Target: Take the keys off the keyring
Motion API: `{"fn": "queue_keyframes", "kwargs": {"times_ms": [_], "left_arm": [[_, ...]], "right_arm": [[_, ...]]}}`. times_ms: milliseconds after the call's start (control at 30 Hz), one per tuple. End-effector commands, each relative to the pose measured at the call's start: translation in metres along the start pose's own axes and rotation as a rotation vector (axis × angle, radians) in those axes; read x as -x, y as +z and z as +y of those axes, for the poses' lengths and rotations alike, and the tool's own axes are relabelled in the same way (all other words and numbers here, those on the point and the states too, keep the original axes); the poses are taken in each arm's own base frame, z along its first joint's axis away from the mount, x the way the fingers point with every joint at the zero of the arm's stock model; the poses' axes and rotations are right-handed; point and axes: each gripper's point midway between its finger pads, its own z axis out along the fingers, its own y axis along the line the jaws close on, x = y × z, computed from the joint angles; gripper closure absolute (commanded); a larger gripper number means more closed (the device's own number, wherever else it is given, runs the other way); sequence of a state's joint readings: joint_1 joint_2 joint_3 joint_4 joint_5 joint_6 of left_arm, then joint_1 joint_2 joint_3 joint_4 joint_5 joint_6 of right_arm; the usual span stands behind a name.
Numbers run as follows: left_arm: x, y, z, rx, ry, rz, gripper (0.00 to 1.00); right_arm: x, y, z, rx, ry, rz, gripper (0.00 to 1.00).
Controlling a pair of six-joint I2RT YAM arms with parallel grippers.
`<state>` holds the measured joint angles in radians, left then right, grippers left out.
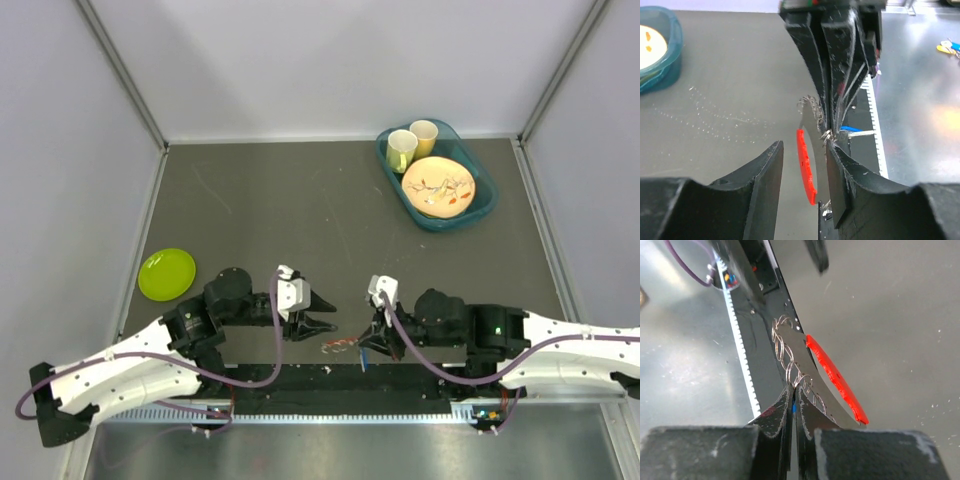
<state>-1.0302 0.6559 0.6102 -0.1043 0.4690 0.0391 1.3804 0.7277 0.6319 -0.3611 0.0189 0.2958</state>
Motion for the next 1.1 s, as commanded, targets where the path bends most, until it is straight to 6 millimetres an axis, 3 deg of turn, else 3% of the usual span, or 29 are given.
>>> {"fn": "queue_keyframes", "kwargs": {"times_ms": [0,300,1067], "left_arm": [[0.019,0.005,-0.015,-0.092,0.116,-0.014,0.55],[0.009,0.022,-0.018,-0.105,0.202,0.048,0.55],[-0.004,0.033,-0.032,-0.183,0.225,0.106,0.62]], "right_arm": [[0.043,-0.017,0.014,0.065,-0.024,-0.077,1.00],[0.062,-0.019,0.018,0.075,-0.052,-0.085,1.00],[0.067,-0.019,0.012,0.042,-0.033,-0.098,1.00]]}}
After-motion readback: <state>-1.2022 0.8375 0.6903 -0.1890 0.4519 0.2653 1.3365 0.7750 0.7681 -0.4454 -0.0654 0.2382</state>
